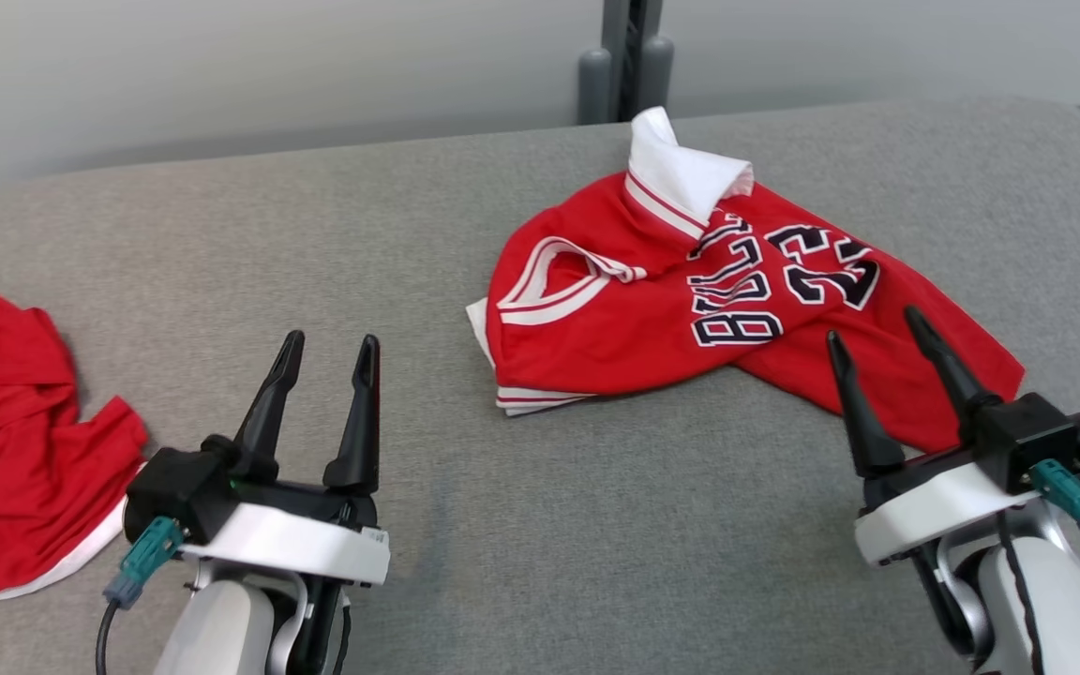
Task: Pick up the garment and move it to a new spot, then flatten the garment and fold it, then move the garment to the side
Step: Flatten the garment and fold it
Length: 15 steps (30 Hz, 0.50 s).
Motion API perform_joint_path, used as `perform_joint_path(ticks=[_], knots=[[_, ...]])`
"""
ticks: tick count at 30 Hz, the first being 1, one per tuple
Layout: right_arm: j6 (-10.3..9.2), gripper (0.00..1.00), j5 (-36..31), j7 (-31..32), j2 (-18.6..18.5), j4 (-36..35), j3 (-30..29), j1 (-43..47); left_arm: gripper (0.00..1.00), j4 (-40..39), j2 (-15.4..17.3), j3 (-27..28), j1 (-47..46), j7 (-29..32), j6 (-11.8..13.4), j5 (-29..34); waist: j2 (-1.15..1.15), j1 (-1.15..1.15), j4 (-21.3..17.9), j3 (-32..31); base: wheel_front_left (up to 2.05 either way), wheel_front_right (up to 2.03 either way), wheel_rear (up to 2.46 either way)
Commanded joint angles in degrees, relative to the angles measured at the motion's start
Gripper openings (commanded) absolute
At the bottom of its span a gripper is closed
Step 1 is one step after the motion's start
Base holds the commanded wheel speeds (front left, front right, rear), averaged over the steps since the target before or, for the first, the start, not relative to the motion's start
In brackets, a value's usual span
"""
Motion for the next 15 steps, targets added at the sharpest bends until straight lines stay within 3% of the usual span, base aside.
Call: perform_joint_path(ticks=[1, 7, 15], knots=[[-0.03, 1.0, -0.1, -0.9, 0.9, 0.2, 0.0, 0.7, 1.0, 0.1, 0.2, -0.2, -1.5, -0.2, -0.4, 0.8, 0.0, 0.0, -1.6, 1.3, 0.0, 0.0, 0.0], [-0.03, 1.0, -0.1, -2.6, 3.8, 0.2, 0.5, 0.6, 1.0, 2.4, 0.2, -3.8, -6.8, -0.2, -1.8, 3.2, 0.0, 0.0, -6.1, 5.3, 0.0, 0.0, 0.0], [-0.03, 1.0, -1.1, -3.4, 5.5, 1.3, 0.3, -1.3, 1.0, 15.5, 1.3, -12.4, -19.8, 0.3, -2.9, 7.6, 0.0, 0.0, -11.4, 10.5, 0.0, 0.0, 0.0]])
